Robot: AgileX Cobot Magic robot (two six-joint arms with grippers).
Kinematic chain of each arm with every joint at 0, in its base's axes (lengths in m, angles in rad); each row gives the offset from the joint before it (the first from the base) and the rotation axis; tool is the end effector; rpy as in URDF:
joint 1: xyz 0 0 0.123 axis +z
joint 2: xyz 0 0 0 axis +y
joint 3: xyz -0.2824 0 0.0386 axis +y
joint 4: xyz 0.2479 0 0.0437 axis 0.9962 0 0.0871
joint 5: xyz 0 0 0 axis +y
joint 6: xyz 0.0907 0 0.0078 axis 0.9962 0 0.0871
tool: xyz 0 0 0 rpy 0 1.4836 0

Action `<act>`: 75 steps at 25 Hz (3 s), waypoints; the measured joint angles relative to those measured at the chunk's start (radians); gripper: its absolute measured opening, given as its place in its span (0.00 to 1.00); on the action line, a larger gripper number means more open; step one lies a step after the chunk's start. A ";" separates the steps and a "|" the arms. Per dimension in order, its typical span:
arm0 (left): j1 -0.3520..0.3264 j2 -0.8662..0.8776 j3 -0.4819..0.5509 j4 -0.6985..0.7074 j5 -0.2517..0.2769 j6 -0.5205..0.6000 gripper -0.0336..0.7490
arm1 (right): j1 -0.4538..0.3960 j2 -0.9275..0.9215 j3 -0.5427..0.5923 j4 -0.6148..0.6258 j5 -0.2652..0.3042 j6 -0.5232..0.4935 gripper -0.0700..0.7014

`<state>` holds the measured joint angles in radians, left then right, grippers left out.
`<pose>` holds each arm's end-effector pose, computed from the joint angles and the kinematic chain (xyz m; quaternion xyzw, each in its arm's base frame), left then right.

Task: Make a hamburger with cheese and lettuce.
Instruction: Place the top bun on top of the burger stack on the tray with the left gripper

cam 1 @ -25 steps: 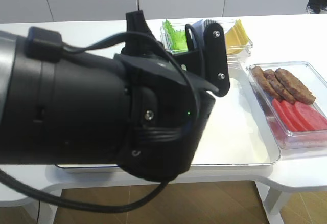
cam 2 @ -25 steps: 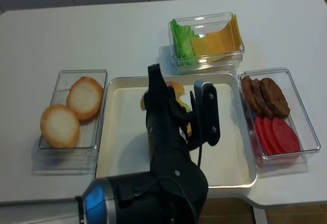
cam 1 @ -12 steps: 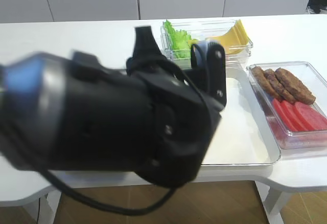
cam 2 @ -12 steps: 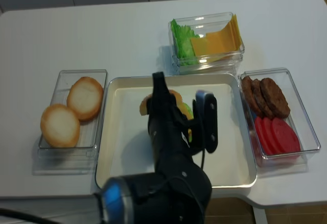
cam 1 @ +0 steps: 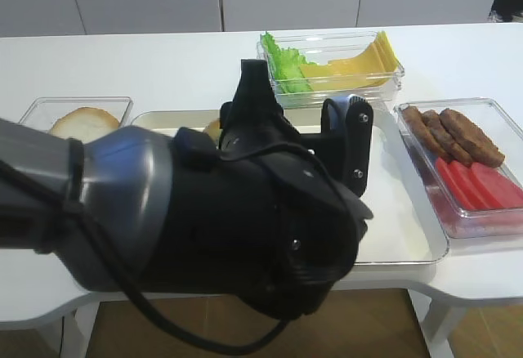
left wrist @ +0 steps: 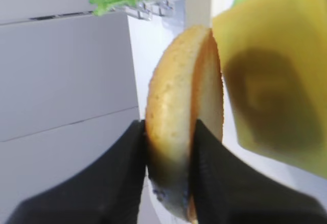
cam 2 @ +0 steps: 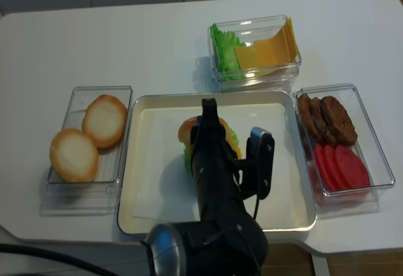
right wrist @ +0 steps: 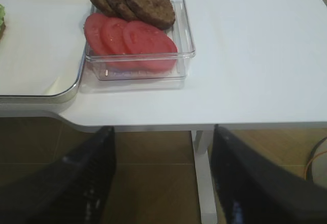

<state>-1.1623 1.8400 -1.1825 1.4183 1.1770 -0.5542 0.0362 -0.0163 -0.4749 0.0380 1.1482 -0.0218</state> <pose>0.2184 -0.2952 0.2385 0.5144 0.6309 0.4278 0.3929 -0.0086 0.0028 0.2633 -0.0269 0.8768 0.0224 0.4796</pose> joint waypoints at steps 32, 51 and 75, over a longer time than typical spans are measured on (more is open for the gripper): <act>0.000 0.000 -0.002 0.081 -0.019 -0.079 0.28 | 0.000 0.000 0.000 0.000 0.000 0.000 0.68; 0.010 0.000 -0.002 0.009 -0.059 -0.105 0.28 | 0.000 0.000 0.000 0.000 0.000 0.010 0.68; 0.014 0.000 -0.004 -0.036 -0.059 -0.109 0.36 | 0.000 0.000 0.000 0.000 0.000 0.014 0.68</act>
<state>-1.1488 1.8400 -1.1868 1.3821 1.1180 -0.6635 0.0362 -0.0163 -0.4749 0.0380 1.1482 -0.0076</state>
